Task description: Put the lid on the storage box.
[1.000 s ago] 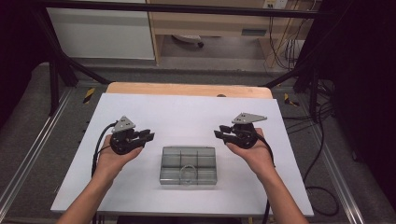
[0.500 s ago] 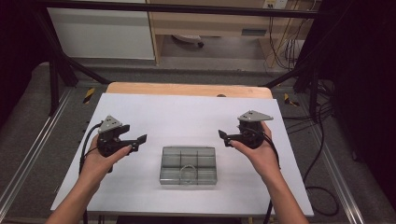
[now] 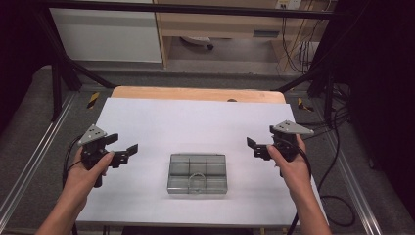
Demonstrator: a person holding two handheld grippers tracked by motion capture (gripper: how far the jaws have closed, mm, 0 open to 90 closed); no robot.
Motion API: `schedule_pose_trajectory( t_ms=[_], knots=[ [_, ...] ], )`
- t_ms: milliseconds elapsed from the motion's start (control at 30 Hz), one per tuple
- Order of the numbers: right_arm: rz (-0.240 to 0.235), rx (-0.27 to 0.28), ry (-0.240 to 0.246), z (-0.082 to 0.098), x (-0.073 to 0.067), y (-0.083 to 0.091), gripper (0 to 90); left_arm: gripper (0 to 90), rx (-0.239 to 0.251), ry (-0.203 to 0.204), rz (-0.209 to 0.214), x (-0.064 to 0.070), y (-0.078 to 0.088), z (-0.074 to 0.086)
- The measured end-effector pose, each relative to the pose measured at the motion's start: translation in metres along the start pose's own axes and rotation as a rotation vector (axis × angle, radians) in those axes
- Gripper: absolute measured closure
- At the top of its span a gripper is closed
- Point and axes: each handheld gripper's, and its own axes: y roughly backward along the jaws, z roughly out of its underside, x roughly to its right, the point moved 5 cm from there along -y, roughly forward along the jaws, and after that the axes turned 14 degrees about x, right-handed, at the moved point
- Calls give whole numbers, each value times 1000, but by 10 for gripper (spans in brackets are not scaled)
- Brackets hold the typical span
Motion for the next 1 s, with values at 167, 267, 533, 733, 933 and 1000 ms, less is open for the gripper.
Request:
schedule_pose_trajectory(
  t_ms=[167, 267, 533, 733, 933, 1000],
  knots=[
    [10, 10, -10, 1, 8, 13, 46, 90, 11, 10, 1, -1, 10, 1],
    [18, 17, -15, 1, 12, 20, 47, 76, 6, 12, 6, -1, 16, 3],
    [30, 8, -28, 9, 23, 35, 63, 76, 20, 15, 16, 0, 30, 10],
    [39, 11, -29, 18, 26, 44, 64, 79, 29, 21, 11, 1, 38, 17],
    [54, 17, -29, 29, 26, 51, 58, 82, 37, 29, 0, -1, 41, 22],
    [56, 18, -38, 34, 26, 53, 54, 83, 29, 27, -3, -1, 41, 25]
  ],
)
